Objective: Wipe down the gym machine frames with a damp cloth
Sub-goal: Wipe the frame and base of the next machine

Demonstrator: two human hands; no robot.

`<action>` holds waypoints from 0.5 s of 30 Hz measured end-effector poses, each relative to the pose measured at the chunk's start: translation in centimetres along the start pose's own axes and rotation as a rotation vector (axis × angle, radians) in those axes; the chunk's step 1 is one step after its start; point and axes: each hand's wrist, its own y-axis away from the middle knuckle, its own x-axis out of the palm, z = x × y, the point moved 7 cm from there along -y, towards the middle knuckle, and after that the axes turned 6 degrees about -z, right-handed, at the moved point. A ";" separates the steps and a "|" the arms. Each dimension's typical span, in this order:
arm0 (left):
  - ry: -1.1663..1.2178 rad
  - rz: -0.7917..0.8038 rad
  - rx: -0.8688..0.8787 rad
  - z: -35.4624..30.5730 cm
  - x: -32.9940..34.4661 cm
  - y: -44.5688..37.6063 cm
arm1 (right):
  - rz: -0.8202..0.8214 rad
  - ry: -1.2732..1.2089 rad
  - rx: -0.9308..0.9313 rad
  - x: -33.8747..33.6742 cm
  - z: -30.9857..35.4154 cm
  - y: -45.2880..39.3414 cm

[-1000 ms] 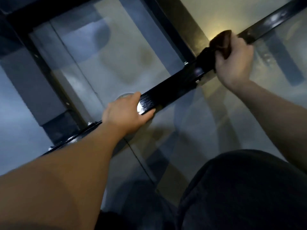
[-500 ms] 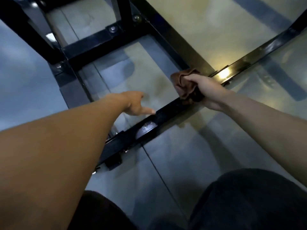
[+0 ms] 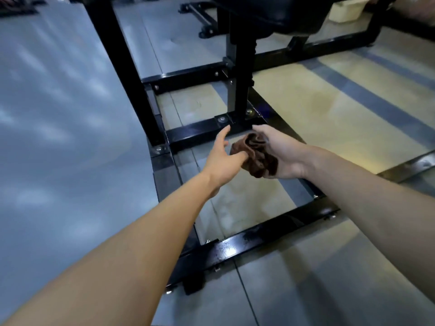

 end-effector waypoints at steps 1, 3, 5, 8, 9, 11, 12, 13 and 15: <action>0.024 -0.005 0.003 0.0 -0.3 -0.1 | 0.032 0.042 0.018 0.2 -0.3 0.2; 0.176 -0.070 -0.073 0.1 -1.0 -0.1 | 0.105 0.132 0.032 0.4 -0.8 1.3; 0.352 -0.182 -0.200 1.0 -1.9 -0.4 | 0.096 0.225 -0.020 -0.2 -0.8 2.1; 0.492 -0.269 -0.312 1.3 -2.3 -0.5 | -0.026 0.337 -0.164 -1.8 0.5 2.5; 0.520 -0.271 -0.340 1.2 -2.0 -0.3 | -0.043 0.361 -0.191 -2.1 0.8 2.8; 0.563 -0.233 -0.394 0.7 -1.1 0.1 | -0.055 0.387 -0.219 -2.3 1.3 3.3; 0.568 -0.201 -0.419 0.5 -0.7 0.3 | -0.070 0.396 -0.235 -2.4 1.6 3.6; 0.542 -0.165 -0.437 0.4 -0.3 0.4 | -0.095 0.407 -0.256 -2.6 2.0 3.8; 0.439 -0.065 -0.458 0.3 0.0 0.6 | -0.145 0.437 -0.315 -2.8 2.9 4.3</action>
